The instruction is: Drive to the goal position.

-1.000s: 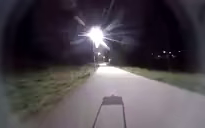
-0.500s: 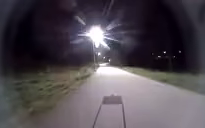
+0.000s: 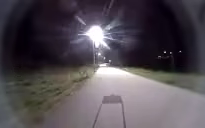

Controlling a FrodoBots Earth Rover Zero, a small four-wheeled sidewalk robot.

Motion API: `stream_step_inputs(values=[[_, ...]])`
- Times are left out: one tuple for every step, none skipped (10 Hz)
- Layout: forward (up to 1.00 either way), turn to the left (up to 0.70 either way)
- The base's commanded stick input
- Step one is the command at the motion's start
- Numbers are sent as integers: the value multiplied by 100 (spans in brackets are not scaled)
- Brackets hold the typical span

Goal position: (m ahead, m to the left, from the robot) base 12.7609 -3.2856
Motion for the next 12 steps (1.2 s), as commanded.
stream_step_inputs(values=[[70, 0], [70, 1], [70, 1], [70, 1], [70, 1], [70, 1], [70, 1], [70, 2], [70, 5], [70, 6], [70, 0], [70, 0]])
